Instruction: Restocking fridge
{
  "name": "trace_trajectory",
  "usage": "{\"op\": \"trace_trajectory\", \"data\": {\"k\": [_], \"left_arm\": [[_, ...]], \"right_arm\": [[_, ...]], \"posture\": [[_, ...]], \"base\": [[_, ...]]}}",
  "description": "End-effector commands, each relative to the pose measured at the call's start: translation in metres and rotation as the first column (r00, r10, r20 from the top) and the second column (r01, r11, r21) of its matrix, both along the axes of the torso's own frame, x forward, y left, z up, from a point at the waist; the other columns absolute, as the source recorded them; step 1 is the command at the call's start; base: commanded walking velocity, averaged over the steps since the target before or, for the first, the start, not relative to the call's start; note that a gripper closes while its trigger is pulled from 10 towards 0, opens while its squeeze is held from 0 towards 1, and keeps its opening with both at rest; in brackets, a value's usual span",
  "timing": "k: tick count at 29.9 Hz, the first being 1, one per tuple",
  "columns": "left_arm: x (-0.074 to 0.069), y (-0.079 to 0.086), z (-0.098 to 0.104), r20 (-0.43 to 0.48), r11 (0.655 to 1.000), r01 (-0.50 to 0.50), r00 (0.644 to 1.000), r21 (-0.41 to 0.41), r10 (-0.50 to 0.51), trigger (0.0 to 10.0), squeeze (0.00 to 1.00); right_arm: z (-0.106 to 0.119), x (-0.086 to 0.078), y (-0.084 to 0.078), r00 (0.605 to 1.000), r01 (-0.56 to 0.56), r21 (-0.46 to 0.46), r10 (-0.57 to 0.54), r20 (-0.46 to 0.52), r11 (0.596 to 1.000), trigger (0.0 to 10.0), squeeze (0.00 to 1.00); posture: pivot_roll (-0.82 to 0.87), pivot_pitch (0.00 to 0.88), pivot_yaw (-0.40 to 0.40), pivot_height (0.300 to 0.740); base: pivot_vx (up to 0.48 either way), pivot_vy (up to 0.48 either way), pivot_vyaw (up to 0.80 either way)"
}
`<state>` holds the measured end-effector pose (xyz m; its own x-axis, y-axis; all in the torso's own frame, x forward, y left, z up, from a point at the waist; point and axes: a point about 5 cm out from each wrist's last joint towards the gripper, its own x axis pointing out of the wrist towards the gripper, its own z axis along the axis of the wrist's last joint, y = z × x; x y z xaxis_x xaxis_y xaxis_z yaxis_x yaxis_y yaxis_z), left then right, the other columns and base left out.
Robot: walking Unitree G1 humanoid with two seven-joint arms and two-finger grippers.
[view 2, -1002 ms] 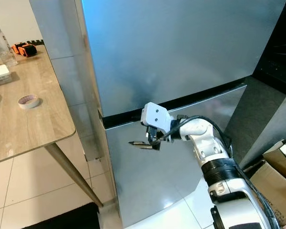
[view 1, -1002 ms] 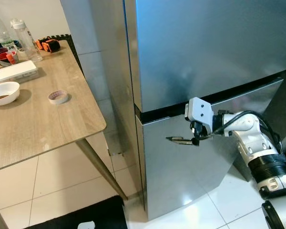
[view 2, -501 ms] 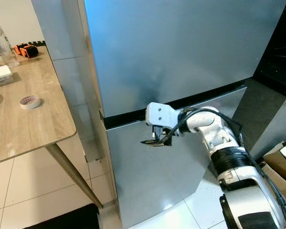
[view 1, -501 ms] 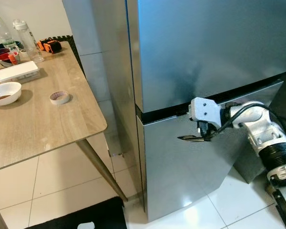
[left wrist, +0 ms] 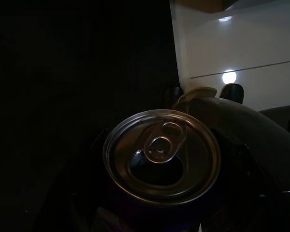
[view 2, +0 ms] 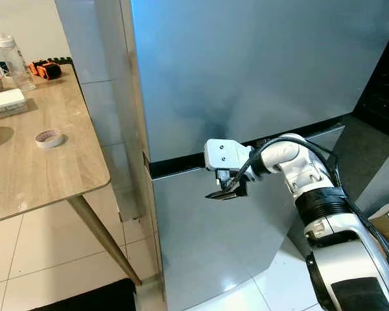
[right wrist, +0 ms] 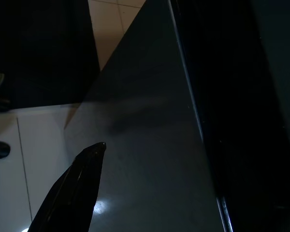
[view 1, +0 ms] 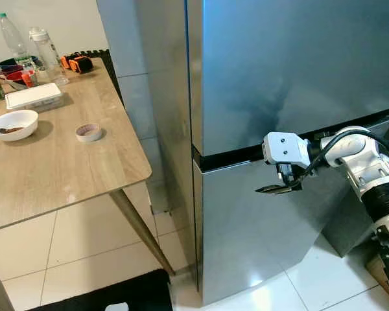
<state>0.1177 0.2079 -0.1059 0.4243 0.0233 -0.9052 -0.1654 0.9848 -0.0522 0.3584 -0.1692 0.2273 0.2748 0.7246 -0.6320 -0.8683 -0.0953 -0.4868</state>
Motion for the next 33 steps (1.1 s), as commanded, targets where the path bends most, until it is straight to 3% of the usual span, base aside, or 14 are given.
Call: {"op": "trace_trajectory", "data": {"k": [1, 13, 15, 16, 17, 18, 20, 22, 24, 26, 29, 31, 33], "left_arm": [[-0.005, -0.002, -0.002, -0.016, 1.000, -0.008, 1.000, -0.008, 0.008, 10.0, 0.00], [-0.006, -0.002, -0.002, -0.020, 1.000, -0.010, 1.000, -0.006, 0.010, 10.0, 0.00], [-0.006, -0.002, -0.002, -0.020, 1.000, -0.010, 1.000, -0.004, 0.010, 10.0, 0.00], [-0.006, -0.001, -0.002, -0.019, 1.000, -0.010, 1.000, -0.004, 0.010, 10.0, 0.00], [-0.006, -0.001, -0.002, -0.019, 1.000, -0.010, 1.000, -0.004, 0.010, 10.0, 0.00], [-0.006, -0.001, -0.002, -0.019, 1.000, -0.010, 1.000, -0.004, 0.010, 10.0, 0.00], [-0.006, -0.001, -0.002, -0.018, 1.000, -0.012, 1.000, -0.005, 0.012, 10.0, 0.00], [-0.006, -0.001, -0.002, -0.018, 1.000, -0.012, 1.000, -0.006, 0.012, 10.0, 0.00], [-0.006, -0.001, -0.002, -0.019, 1.000, -0.012, 1.000, -0.006, 0.012, 10.0, 0.00], [-0.006, -0.001, -0.002, -0.020, 1.000, -0.012, 1.000, -0.006, 0.012, 10.0, 0.00], [-0.008, -0.002, -0.003, -0.024, 1.000, -0.012, 1.000, -0.008, 0.012, 10.0, 0.00], [-0.008, -0.002, -0.003, -0.024, 1.000, -0.012, 1.000, -0.008, 0.012, 10.0, 0.00], [-0.008, -0.002, -0.003, -0.024, 1.000, -0.013, 1.000, -0.009, 0.012, 10.0, 0.00]], "right_arm": [[-0.038, -0.014, -0.006, 0.972, -0.087, -0.114, 0.059, -0.229, 0.990, 10.0, 0.00], [-0.029, -0.022, -0.009, 0.955, -0.152, -0.069, 0.128, -0.269, 0.986, 10.0, 0.00], [-0.024, -0.025, -0.005, 0.952, -0.169, -0.020, 0.158, -0.263, 0.985, 10.0, 0.00], [-0.015, -0.028, 0.001, 0.946, -0.193, 0.066, 0.204, -0.251, 0.979, 10.0, 0.00], [-0.015, -0.028, 0.001, 0.946, -0.193, 0.066, 0.204, -0.251, 0.979, 10.0, 0.00], [-0.008, -0.031, 0.005, 0.940, -0.214, 0.126, 0.239, -0.244, 0.969, 10.0, 0.00], [0.025, -0.046, 0.017, 0.903, -0.293, 0.359, 0.380, -0.199, 0.886, 10.0, 0.00], [0.048, -0.058, 0.022, 0.865, -0.355, 0.486, 0.478, -0.153, 0.799, 10.0, 0.00], [0.059, -0.063, 0.022, 0.845, -0.381, 0.541, 0.519, -0.125, 0.750, 10.0, 0.00], [0.062, -0.065, 0.022, 0.838, -0.388, 0.557, 0.532, -0.118, 0.735, 10.0, 0.00], [0.073, -0.069, 0.023, 0.812, -0.403, 0.630, 0.577, -0.089, 0.664, 10.0, 0.00], [0.073, -0.069, 0.022, 0.810, -0.403, 0.633, 0.579, -0.089, 0.661, 10.0, 0.00], [0.066, -0.055, 0.026, 0.870, -0.376, 0.542, 0.488, -0.072, 0.751, 10.0, 0.00]], "posture": [[-0.08, 0.000, -0.004, 0.740], [-0.08, 0.000, -0.002, 0.740], [-0.08, 0.000, -0.002, 0.740], [-0.08, 0.000, -0.002, 0.740], [-0.08, 0.000, -0.002, 0.740], [-0.08, 0.000, -0.002, 0.740], [-0.08, 0.000, -0.002, 0.740], [-0.08, 0.000, -0.002, 0.740], [-0.08, 0.000, -0.002, 0.740], [-0.08, 0.000, -0.002, 0.740], [-0.09, 0.000, -0.004, 0.740], [-0.09, 0.000, -0.004, 0.740], [-0.09, 0.000, -0.004, 0.740]], "base": [[0.000, 0.000, 0.00], [0.000, 0.000, 0.00], [0.000, 0.000, 0.00], [0.000, 0.000, 0.00], [0.000, 0.000, 0.00], [0.000, 0.000, 0.00], [0.000, 0.000, 0.00], [0.000, 0.000, 0.00], [0.000, 0.000, 0.00], [0.000, 0.000, 0.00], [0.000, 0.000, 0.00], [0.000, 0.000, 0.00], [0.000, 0.000, 0.00]]}}
